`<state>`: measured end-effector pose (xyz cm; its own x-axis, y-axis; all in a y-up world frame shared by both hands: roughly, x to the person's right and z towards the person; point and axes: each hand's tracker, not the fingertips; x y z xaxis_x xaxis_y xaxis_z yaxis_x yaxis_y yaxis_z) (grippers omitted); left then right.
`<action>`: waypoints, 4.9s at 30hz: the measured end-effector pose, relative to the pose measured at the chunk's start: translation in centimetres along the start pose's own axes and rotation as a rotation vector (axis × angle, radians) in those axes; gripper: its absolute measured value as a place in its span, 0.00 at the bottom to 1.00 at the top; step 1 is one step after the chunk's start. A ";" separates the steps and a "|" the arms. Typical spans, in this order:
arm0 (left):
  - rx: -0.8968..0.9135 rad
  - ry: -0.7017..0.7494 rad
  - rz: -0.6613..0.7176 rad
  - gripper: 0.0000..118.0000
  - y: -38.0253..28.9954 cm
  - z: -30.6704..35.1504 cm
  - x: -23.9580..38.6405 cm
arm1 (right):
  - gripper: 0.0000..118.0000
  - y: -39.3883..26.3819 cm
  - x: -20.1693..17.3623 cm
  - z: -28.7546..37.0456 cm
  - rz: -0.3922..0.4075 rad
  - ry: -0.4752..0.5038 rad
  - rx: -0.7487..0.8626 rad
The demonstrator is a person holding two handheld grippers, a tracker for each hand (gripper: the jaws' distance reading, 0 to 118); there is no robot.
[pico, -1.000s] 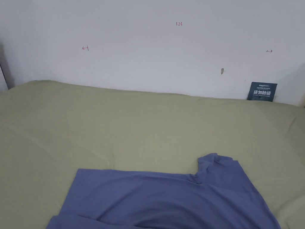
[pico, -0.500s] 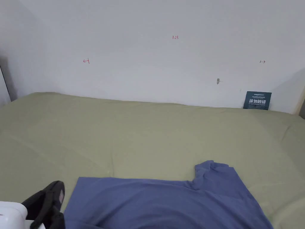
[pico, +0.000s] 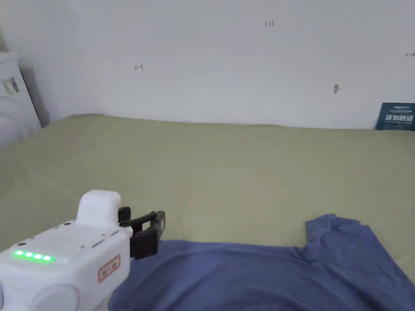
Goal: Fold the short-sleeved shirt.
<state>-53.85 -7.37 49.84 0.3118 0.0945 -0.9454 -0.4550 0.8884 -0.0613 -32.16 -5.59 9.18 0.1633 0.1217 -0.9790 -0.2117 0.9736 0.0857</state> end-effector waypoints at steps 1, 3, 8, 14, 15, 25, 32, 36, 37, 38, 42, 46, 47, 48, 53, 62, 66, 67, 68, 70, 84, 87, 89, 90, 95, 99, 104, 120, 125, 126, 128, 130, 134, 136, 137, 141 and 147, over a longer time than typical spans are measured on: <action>-0.074 0.007 0.006 0.94 0.6 -2.6 -1.1 | 0.00 0.0 0.0 -0.8 -0.004 0.008 -0.012; -0.211 0.004 0.054 0.95 1.7 -8.2 -3.4 | 0.00 -0.3 -0.2 -2.6 -0.003 0.025 -0.044; -0.596 0.065 0.099 0.86 -1.6 -18.8 -7.2 | 0.00 -1.4 0.4 -5.2 -0.011 0.007 -0.086; -0.589 0.148 0.065 0.58 -4.3 -19.9 -5.8 | 0.00 -2.3 2.3 -8.2 -0.020 0.007 -0.161; -0.586 0.148 0.035 0.56 -4.2 -19.5 -5.5 | 0.00 -2.4 2.8 -9.2 -0.033 0.022 -0.173; -0.573 0.063 0.072 0.02 -4.4 -19.6 -6.7 | 0.87 -2.1 10.8 -32.6 -0.058 0.154 -0.863; -0.580 0.059 0.109 0.02 -4.6 -19.8 -7.0 | 0.59 -7.9 12.0 -36.5 -0.229 0.112 -1.143; -0.588 0.057 0.112 0.02 -4.5 -19.5 -6.8 | 0.00 -7.1 11.3 -35.2 -0.211 0.024 -1.106; -0.588 0.059 0.109 0.02 -4.5 -19.4 -6.7 | 0.00 -6.5 11.3 -34.5 -0.259 0.049 -1.067; -0.588 0.058 0.103 0.02 -4.2 -19.8 -7.0 | 0.00 -6.1 11.1 -33.9 -0.256 0.054 -1.072; -0.530 0.040 0.091 0.02 -2.3 -17.0 -6.7 | 0.00 -1.8 9.4 -29.6 -0.110 0.086 -0.925; -0.446 -0.035 0.035 0.02 -0.3 -11.8 -6.2 | 0.00 -0.1 11.1 -27.5 -0.094 0.180 -0.825; -0.427 -0.046 0.005 0.02 0.2 -10.0 -6.0 | 0.00 1.0 11.0 -25.2 -0.073 0.173 -0.798; -0.412 -0.049 -0.007 0.02 0.7 -8.3 -6.0 | 0.00 1.7 11.1 -23.4 -0.056 0.183 -0.764; -0.316 -0.050 0.005 0.02 0.5 1.3 -3.8 | 0.00 2.0 13.1 -15.9 -0.105 0.215 -0.737; -0.410 -0.091 0.024 0.02 -10.4 8.4 -6.2 | 0.00 -6.0 12.5 -3.2 -0.159 0.238 -0.751; -0.490 -0.086 0.102 0.02 -15.6 8.9 -5.8 | 0.00 -10.0 11.6 -0.5 -0.195 0.218 -0.819; -0.489 -0.086 0.106 0.02 -16.5 8.9 -6.0 | 0.00 -11.5 12.5 -0.3 -0.236 0.182 -0.814; -0.483 -0.078 0.105 0.02 -17.3 8.9 -6.2 | 0.00 -12.3 12.8 -0.3 -0.230 0.191 -0.813; -0.477 -0.080 0.137 0.05 -18.0 9.2 -5.9 | 0.00 -13.2 12.8 -0.2 -0.236 0.175 -0.814; -0.069 -0.006 0.346 0.82 -11.1 16.3 -7.2 | 0.66 -3.4 13.0 4.2 -0.247 0.017 -0.494; 0.084 -0.023 0.198 0.81 -6.6 16.4 -2.8 | 0.68 0.3 10.0 4.6 -0.133 0.022 -0.257; 0.166 0.001 0.096 0.81 -5.0 16.1 0.7 | 0.68 1.6 7.3 5.0 -0.059 -0.060 -0.092; 0.202 0.039 0.040 0.80 -4.5 15.7 3.0 | 0.68 1.9 6.0 5.1 -0.034 -0.090 -0.042; 0.259 0.114 -0.031 0.27 -4.6 15.5 11.0 | 0.00 0.8 1.3 6.0 -0.060 -0.121 0.076; 0.285 0.072 -0.025 0.00 -7.5 15.3 13.7 | 0.00 -0.8 -0.8 6.3 -0.018 -0.127 0.055; 0.293 0.072 -0.055 0.00 -9.1 15.2 15.8 | 0.00 -2.2 -2.2 6.0 -0.024 -0.120 0.021; -0.107 -0.315 0.222 0.92 -6.3 10.9 -5.0 | 0.00 -0.4 -1.1 5.4 -0.024 -0.069 0.006; -0.324 -0.306 0.478 0.92 -13.0 9.2 -14.3 | 0.00 -1.6 -0.9 4.2 -0.032 -0.017 -0.031; -0.327 -0.282 0.568 0.92 -14.1 9.3 -14.9 | 0.00 -1.8 -1.1 3.9 -0.030 -0.017 -0.038; -0.311 -0.327 0.734 0.92 -16.7 8.9 -16.2 | 0.00 -2.1 -1.2 3.5 -0.039 -0.009 -0.055; -0.309 -0.381 0.802 0.92 -18.4 8.4 -16.0 | 0.00 -2.2 -1.5 3.0 -0.048 0.007 -0.070; -0.447 -0.414 0.742 0.92 -20.2 6.1 -13.5 | 0.00 -2.2 -2.3 2.4 -0.030 0.040 -0.082; -0.418 -0.420 0.714 0.92 -20.7 5.2 -12.2 | 0.00 -2.2 -2.5 2.3 -0.026 0.050 -0.081; -0.385 -0.412 0.705 0.92 -20.3 5.7 -12.1 | 0.00 -2.2 -2.6 2.4 -0.028 0.056 -0.080; -0.386 -0.483 0.830 0.79 -20.2 5.9 -11.8 | 0.00 -2.3 -2.8 2.4 -0.042 0.078 -0.083; -0.467 -0.342 0.746 0.09 -18.9 5.1 -9.6 | 0.00 -2.4 -2.2 3.1 -0.061 0.087 -0.090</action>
<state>-44.00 -22.75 61.69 -0.0010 0.7585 -0.6517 -0.9006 0.2825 0.3302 -29.04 -7.59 11.66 0.0951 0.0419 -0.9946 -0.2905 0.9568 0.0125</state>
